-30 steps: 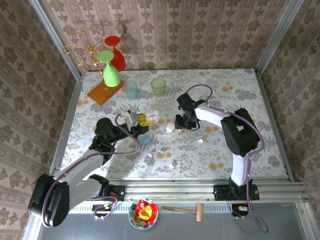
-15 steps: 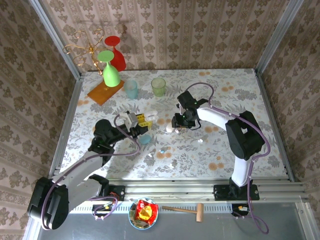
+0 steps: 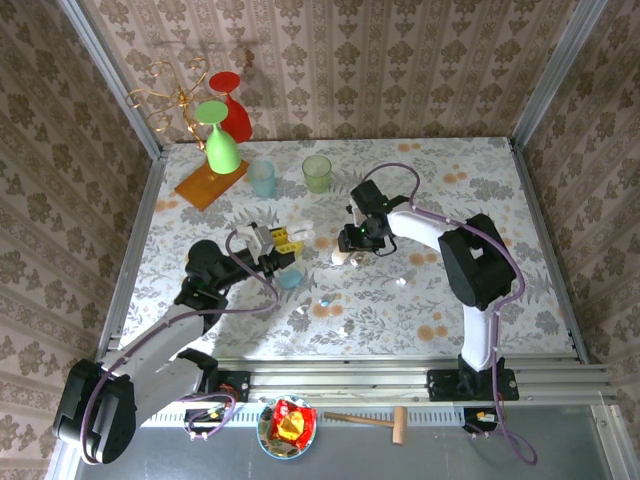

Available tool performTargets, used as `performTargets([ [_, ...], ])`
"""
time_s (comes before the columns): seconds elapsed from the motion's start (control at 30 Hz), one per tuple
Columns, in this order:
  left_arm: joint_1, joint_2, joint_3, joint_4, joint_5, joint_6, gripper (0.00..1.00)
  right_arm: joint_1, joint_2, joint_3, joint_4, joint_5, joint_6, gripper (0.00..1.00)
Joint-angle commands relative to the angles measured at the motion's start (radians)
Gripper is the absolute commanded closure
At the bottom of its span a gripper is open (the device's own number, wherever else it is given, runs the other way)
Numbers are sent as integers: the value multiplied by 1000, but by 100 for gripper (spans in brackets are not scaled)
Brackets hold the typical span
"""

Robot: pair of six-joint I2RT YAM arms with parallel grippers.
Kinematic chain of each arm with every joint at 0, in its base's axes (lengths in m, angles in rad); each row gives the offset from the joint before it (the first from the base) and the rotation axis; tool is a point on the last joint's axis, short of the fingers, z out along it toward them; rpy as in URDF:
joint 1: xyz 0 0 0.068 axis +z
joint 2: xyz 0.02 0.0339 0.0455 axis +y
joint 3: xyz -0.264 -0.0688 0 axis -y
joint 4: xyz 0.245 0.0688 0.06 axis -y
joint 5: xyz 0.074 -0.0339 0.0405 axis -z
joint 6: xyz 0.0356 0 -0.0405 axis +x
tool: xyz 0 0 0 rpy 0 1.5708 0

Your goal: Insert the wireless bluetooth earbuds into the charging case

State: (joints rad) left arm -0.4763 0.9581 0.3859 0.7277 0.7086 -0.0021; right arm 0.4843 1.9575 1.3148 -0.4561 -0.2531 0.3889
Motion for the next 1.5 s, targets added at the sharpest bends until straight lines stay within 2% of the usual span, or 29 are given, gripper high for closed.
performTargets([
  [0.0,4,-12,17,-16,4,22,100,2,-31,-78,2,-40,1,57],
  [0.2,-5,-6,24,-12,3,25,100,2,-108,-166,56,-82,28,56],
  [0.4,-12,1,31,-10,6,28,100,2,-156,-172,67,-100,41,56],
  [0.5,-13,-2,31,-10,5,28,100,0,-177,-169,69,-61,24,55],
  [0.63,-13,-7,27,-14,0,32,100,-15,-113,-106,27,-8,21,56],
  [0.87,-15,-30,28,-44,-12,40,100,-25,-32,-44,-23,37,57,63],
  [1.2,-22,-24,36,-53,-17,47,100,-42,-66,-139,9,14,115,65],
  [1.3,-25,-18,36,-48,-17,48,100,-42,-60,-158,24,-16,123,69],
  [1.47,-26,-15,35,-41,-14,45,100,-32,-88,-192,36,-58,151,68],
])
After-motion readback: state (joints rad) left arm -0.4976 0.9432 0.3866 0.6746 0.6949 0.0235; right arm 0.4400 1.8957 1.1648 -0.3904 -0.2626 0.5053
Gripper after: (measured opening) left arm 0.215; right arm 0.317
